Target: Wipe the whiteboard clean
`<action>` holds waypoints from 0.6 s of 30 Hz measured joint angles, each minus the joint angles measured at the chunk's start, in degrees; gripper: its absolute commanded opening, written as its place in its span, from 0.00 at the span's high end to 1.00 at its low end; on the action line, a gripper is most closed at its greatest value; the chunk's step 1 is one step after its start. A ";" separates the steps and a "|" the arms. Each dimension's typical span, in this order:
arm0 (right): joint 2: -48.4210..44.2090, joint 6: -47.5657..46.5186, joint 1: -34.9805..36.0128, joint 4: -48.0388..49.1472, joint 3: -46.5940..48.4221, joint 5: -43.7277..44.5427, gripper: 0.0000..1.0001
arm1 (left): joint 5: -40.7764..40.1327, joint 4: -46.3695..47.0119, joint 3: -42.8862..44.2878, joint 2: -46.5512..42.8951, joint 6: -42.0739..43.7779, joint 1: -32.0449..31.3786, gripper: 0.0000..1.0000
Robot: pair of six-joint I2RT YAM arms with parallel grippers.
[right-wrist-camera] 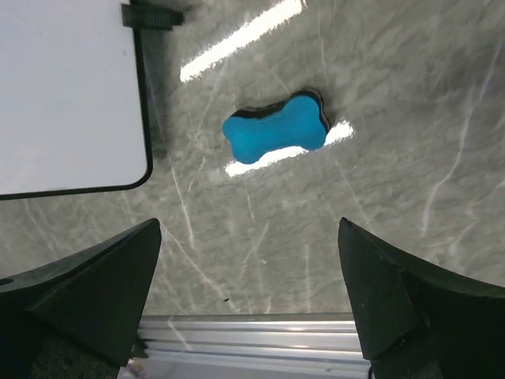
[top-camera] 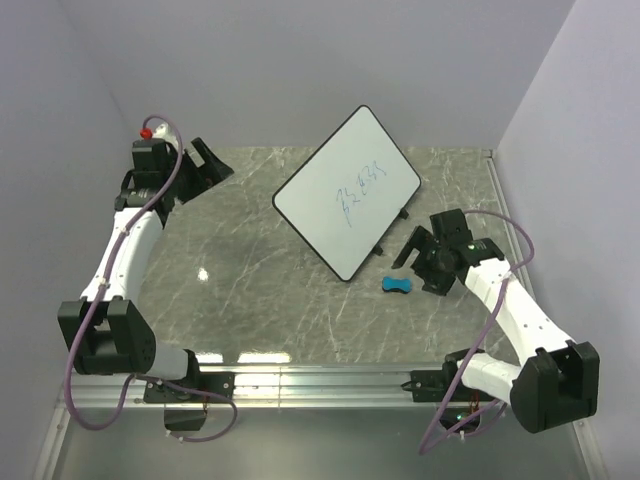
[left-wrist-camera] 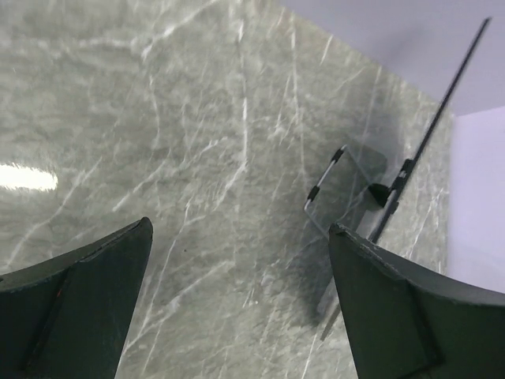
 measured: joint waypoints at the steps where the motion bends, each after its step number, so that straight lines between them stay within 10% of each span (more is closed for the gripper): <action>1: -0.15 1.51 0.00 0.33 -0.90 -0.52 0.00 | -0.04 -0.92 1.29 -0.37 0.42 0.09 0.01; 18: -0.42 33.11 0.00 9.49 -11.78 -3.19 0.01 | 2.95 -0.70 -1.18 -5.11 4.28 0.33 0.01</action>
